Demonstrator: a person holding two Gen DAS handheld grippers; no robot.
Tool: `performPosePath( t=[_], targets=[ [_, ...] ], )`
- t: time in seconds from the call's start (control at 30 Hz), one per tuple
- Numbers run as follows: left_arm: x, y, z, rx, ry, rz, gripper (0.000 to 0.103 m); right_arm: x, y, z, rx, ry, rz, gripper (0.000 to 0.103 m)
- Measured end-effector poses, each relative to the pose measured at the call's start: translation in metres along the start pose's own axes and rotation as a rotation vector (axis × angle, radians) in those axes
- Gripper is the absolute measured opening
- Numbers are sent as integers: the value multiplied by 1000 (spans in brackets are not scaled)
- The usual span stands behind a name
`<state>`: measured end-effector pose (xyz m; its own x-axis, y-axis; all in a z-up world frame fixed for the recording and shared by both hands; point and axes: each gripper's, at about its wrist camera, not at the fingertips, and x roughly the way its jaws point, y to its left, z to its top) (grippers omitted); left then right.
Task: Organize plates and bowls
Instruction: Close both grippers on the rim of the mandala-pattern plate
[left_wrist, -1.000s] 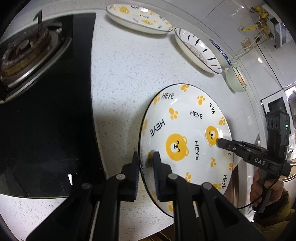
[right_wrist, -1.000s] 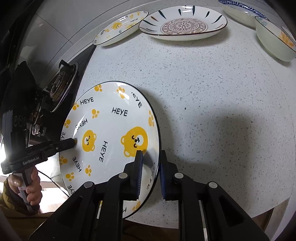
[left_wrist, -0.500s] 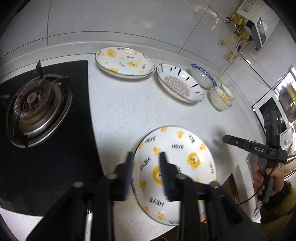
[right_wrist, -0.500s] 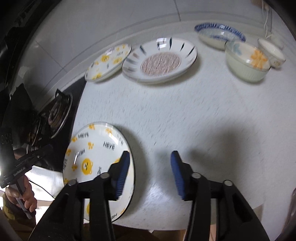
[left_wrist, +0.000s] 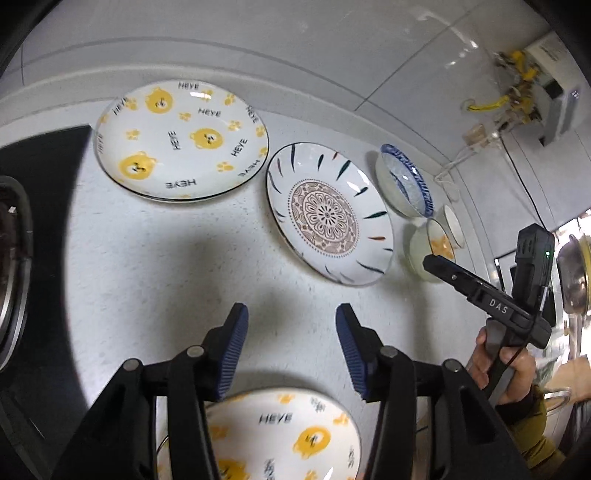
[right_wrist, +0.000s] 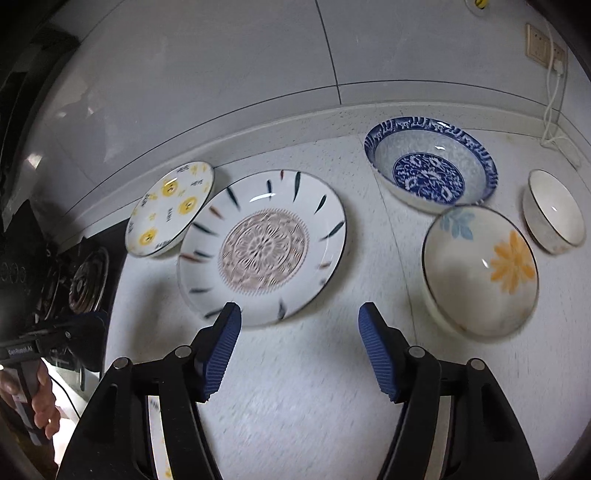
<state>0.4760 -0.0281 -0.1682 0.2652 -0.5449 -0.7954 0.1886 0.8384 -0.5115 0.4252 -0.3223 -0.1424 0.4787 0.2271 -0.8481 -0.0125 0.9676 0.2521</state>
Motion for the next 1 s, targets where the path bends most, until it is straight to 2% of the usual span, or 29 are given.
performPosePath(
  t=[0.3, 0.47, 0.73, 0.93, 1.0],
  targets=[
    [68, 17, 42, -134, 42, 8, 48, 59, -25, 45, 6, 73, 10, 61],
    [90, 15, 54, -139, 59, 12, 48, 75, -20, 56, -51, 87, -3, 61],
    [103, 13, 60, -146, 60, 14, 46, 90, -13, 65, -156, 113, -63, 59],
    [106, 8, 61, -130, 58, 11, 46, 92, 0, 68, -237, 99, -85, 57],
    [108, 7, 62, -127, 57, 9, 46, 97, 6, 69, -261, 116, -74, 48]
  ],
)
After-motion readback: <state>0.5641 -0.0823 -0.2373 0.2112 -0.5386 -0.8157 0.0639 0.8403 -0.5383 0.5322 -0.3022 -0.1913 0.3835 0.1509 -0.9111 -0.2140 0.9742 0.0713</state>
